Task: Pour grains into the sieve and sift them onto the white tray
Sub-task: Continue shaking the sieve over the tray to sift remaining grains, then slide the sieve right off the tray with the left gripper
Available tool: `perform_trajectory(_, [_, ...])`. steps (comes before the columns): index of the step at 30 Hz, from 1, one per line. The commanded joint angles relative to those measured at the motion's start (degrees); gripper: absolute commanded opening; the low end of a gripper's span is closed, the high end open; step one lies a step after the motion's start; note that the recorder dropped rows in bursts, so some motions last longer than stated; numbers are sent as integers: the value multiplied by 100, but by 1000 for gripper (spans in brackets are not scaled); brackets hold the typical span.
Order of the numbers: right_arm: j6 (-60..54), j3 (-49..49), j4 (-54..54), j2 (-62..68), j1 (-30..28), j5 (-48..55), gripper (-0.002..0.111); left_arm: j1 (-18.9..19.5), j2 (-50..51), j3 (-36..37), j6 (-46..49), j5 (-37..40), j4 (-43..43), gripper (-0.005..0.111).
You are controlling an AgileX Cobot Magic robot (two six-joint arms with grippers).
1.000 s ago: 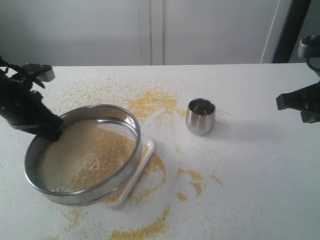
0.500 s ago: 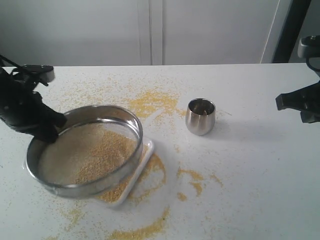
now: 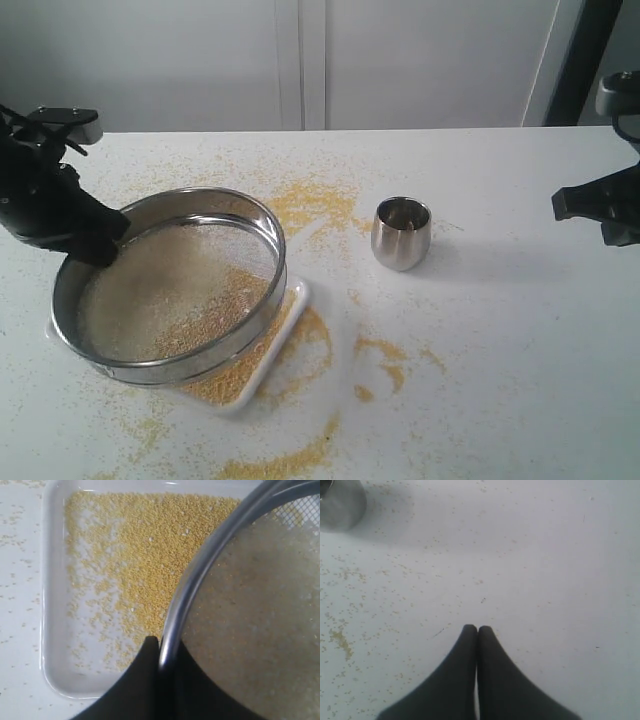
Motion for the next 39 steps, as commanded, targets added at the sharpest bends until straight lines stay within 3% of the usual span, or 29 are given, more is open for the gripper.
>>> perform_trajectory(1, [20, 9, -29, -36, -9, -72, 0, -362, -187, -36, 90, 223, -237, 0])
perform_trajectory(8, [20, 9, -29, -36, -9, -72, 0, -912, -211, -36, 79, 5, -237, 0])
perform_trajectory(14, [20, 9, -29, -36, -9, -72, 0, -1712, -173, -68, 38, -343, -237, 0])
perform_trajectory(19, [20, 9, -29, -36, -9, -72, 0, -2285, 225, -547, -213, -105, -237, 0])
perform_trajectory(32, [20, 9, -29, -36, -9, -72, 0, -2901, 1801, -2012, -695, 118, 72, 0])
perform_trajectory(39, [20, 9, -29, -36, -9, -72, 0, -3033, 2515, -2643, -824, 124, 87, 0])
